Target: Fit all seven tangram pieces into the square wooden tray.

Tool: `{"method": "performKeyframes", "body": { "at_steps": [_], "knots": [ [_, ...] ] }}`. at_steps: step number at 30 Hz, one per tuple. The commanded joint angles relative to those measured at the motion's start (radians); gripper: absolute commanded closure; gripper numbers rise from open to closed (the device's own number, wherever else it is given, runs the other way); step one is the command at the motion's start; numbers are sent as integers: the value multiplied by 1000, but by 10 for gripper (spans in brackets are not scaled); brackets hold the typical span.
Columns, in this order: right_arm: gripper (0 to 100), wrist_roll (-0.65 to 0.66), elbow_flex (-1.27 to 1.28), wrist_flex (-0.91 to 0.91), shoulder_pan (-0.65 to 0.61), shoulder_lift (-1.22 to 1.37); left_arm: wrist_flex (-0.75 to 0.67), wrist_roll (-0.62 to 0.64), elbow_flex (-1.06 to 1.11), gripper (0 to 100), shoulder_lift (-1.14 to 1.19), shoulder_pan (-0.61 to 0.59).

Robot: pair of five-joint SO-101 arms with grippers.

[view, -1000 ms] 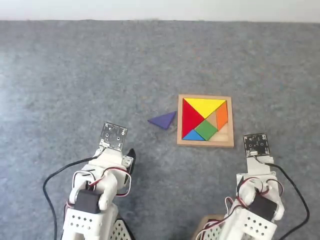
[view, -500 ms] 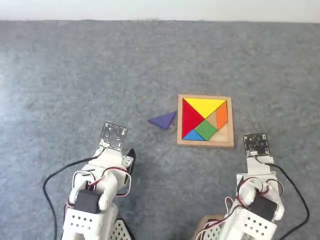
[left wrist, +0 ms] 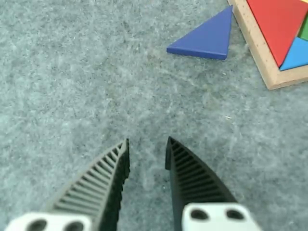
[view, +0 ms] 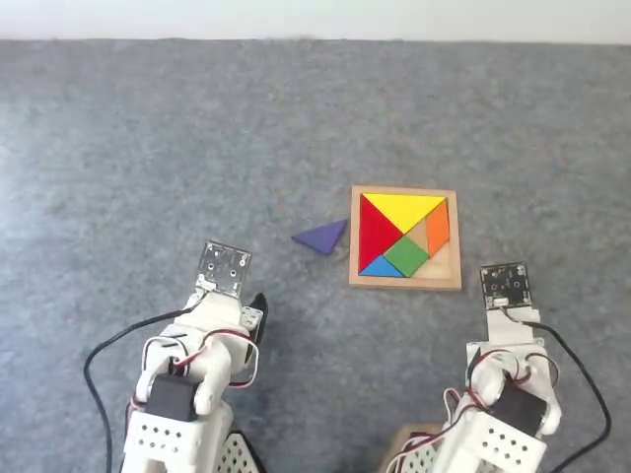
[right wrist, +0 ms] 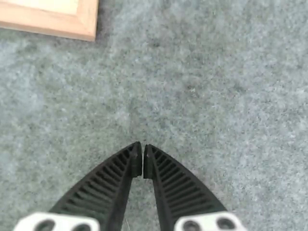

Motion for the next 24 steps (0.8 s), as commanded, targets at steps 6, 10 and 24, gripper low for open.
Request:
{"method": "performKeyframes", "body": {
  "at_steps": [6,10,24],
  "knots": [
    [969,0,11,10,-7,-15,6,9,-12,885,-11,5],
    [969,0,11,10,-7,-15,6,9,-12,885,-11,5],
    [969,0,11,10,-7,-15,11,-87,-15,884,-17,-8]
  ]
}}
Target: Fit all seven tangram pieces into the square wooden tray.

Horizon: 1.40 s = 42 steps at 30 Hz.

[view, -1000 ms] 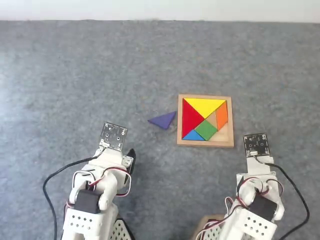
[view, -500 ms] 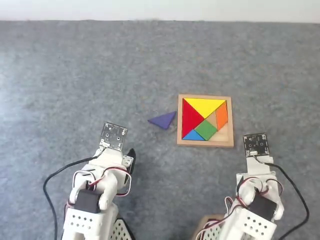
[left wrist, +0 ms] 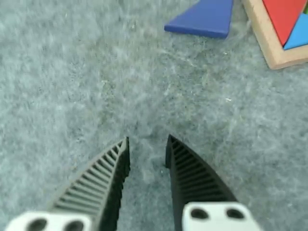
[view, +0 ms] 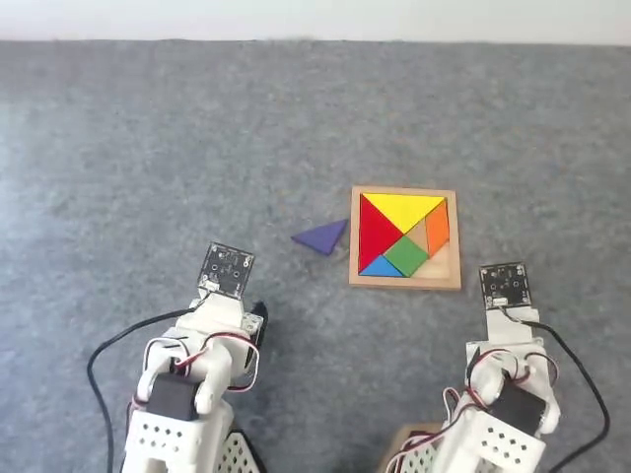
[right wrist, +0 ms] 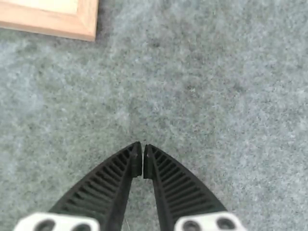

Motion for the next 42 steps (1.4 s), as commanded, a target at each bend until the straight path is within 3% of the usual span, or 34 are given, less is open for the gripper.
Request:
{"method": "performKeyframes", "body": {
  "at_steps": [1,3,6,10,14,17,20,26,32,42],
  "knots": [
    [969,0,11,10,-7,-15,-78,-203,-28,885,-15,-54],
    [969,0,11,10,-7,-15,-118,-373,-99,905,-15,-193],
    [969,0,11,10,-7,-15,-129,-344,-245,921,9,-292],
    [969,0,11,10,-7,-15,69,-371,-512,920,213,-189],
    [969,0,11,10,-7,-15,192,-384,-852,915,638,-72],
    [969,0,11,12,-7,-15,272,-387,-1115,851,999,-21],
    [969,0,11,12,-7,-15,313,-423,-1331,796,1326,12],
    [969,0,11,12,-7,-15,315,-534,-1653,793,1806,60],
    [969,0,11,12,-7,-15,270,-624,-1830,765,2035,95],
    [969,0,11,12,-7,-15,181,-663,-1883,761,2217,129]
  ]
}}
